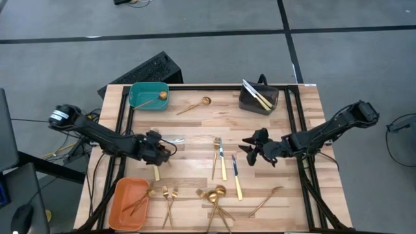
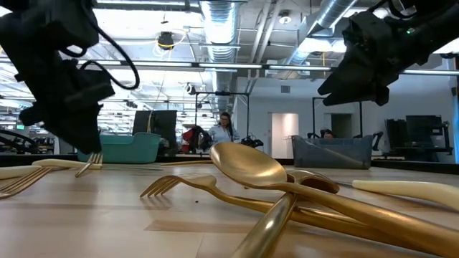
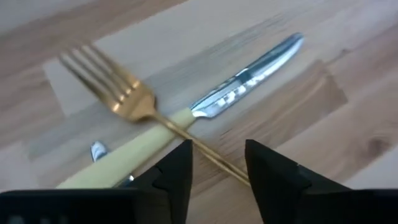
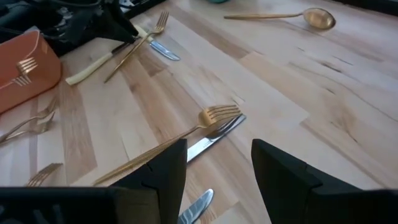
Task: Sort silverware by color (type)
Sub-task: Put the fork into the orange bin
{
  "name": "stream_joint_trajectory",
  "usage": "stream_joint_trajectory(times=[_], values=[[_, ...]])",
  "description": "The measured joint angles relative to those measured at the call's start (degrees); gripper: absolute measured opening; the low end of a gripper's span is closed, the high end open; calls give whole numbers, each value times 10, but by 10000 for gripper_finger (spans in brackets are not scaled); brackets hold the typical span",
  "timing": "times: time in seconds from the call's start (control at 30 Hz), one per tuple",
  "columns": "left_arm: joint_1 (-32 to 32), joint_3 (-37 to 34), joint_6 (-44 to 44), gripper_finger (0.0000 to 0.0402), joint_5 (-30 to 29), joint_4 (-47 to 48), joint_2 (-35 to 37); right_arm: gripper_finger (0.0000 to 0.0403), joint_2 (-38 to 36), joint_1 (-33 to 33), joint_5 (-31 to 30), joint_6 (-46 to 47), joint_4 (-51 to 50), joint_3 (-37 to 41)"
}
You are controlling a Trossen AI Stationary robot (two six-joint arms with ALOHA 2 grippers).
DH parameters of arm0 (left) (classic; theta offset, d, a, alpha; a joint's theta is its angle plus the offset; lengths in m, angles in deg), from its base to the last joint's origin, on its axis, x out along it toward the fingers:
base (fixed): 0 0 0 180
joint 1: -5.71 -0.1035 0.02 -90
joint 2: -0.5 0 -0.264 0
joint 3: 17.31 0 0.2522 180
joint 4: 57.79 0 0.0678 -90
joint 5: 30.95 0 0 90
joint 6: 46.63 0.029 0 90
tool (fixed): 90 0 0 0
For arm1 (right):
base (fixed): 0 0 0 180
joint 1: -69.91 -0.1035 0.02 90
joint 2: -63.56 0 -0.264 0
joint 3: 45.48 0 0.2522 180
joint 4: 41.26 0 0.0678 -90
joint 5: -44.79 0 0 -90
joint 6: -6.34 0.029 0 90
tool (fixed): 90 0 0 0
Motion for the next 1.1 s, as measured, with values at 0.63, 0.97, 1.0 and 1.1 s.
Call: stream_joint_trajectory(times=[0.63,0.97,1.0,1.1], values=[[0,22,11,89,31,-16,-97,204,0,1,0,-1,-3,0],[17,83,122,15,-1,7,-97,204,0,-15,-42,4,-1,0],[24,99,129,15,-5,25,-97,204,2,-20,-54,5,1,0],[55,163,140,11,-11,97,-97,204,9,-32,-75,13,4,1]])
